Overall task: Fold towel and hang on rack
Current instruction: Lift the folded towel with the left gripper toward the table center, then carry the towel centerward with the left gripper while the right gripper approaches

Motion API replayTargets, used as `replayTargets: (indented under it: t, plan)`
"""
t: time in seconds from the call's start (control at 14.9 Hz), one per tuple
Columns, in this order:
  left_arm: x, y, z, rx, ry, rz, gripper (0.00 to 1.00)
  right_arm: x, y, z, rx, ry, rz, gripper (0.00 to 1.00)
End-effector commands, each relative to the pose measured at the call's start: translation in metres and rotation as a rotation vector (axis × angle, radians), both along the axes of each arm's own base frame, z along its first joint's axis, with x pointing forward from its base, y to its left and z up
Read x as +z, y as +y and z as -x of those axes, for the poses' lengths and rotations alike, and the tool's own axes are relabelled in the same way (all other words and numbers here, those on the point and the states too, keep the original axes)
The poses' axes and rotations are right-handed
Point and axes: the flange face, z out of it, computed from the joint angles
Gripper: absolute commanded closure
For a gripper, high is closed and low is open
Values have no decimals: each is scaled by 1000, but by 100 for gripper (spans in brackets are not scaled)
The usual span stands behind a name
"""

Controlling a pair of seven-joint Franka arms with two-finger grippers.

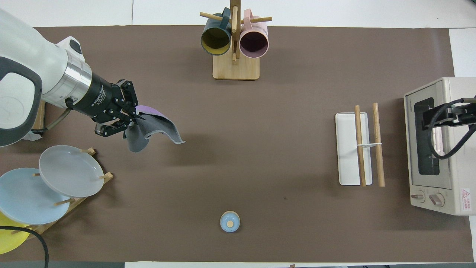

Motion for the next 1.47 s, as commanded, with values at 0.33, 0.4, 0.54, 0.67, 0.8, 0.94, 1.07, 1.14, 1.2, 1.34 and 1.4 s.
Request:
replayTargets:
  t: [0.33,0.4,0.54,0.67,0.8,0.94,1.07,1.14,1.2,1.34,1.4]
  plan:
    - [56,-43,31,362,51,40,100,-3,4,12,16,57,-17,0]
    - [58,-48,32,387,53,47,100,-3,5,13,23,58,-18,0]
    - [59,-58,36,442,68,60,100,-7,14,11,25,41,-58,0]
    - [57,-63,39,467,92,79,100,-7,37,7,-18,-11,-135,0]
    - [53,-74,47,475,100,82,100,-6,48,3,-192,-23,-212,0]
    - [46,-81,55,500,103,102,100,-4,61,5,-359,20,-303,0]
    - [42,-88,60,511,99,116,100,-4,68,9,-551,88,-345,0]
    - [45,-90,62,515,108,131,100,-3,71,8,-665,118,-394,0]
    - [44,-91,63,529,120,143,100,-4,73,5,-785,139,-442,0]
    - [41,-110,73,527,113,171,100,-5,84,0,-961,161,-527,0]
    - [35,-119,80,554,109,183,100,-9,91,1,-1101,202,-585,0]
